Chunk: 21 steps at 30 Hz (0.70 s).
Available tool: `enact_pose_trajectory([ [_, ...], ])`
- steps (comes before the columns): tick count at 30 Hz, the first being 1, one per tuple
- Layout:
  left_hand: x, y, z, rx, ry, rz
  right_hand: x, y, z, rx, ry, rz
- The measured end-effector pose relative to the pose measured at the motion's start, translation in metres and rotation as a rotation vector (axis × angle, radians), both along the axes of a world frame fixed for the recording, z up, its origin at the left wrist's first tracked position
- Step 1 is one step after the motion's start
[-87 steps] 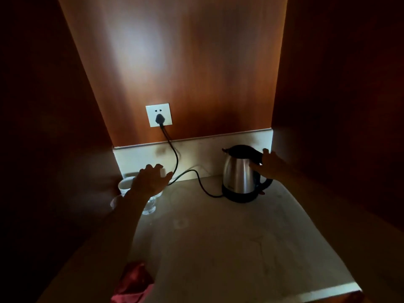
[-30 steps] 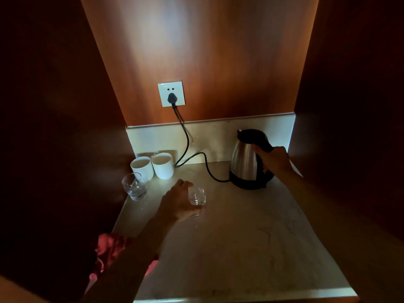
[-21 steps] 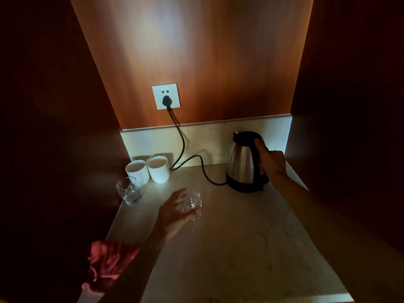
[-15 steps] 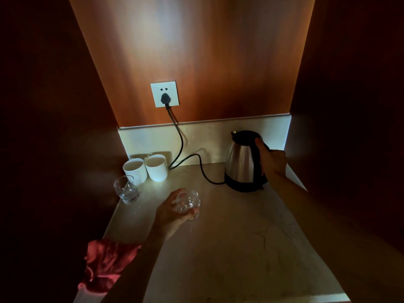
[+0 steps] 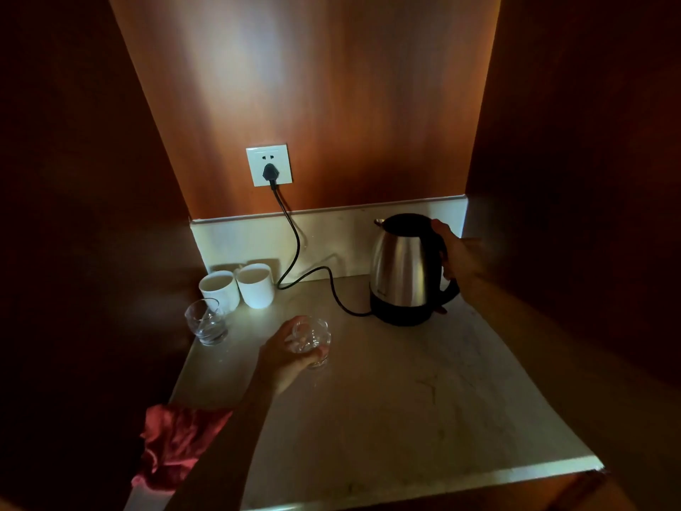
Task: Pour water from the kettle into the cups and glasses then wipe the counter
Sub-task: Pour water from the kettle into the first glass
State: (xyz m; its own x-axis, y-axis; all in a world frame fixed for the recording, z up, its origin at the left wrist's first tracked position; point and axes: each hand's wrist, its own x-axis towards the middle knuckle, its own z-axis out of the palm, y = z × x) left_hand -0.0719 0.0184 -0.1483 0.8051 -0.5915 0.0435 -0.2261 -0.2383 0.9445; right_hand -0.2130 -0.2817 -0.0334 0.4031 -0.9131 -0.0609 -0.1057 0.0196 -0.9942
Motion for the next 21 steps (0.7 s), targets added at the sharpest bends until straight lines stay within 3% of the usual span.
enact_pose_trajectory([
  [9,0.003,0.004,0.000,0.020,-0.009,-0.034,-0.026,0.021,0.027,0.001,0.064,0.169],
  [21,0.000,0.010,-0.003,-0.026,0.021,-0.036,-0.035,0.059,0.049,-0.202,0.312,0.439],
])
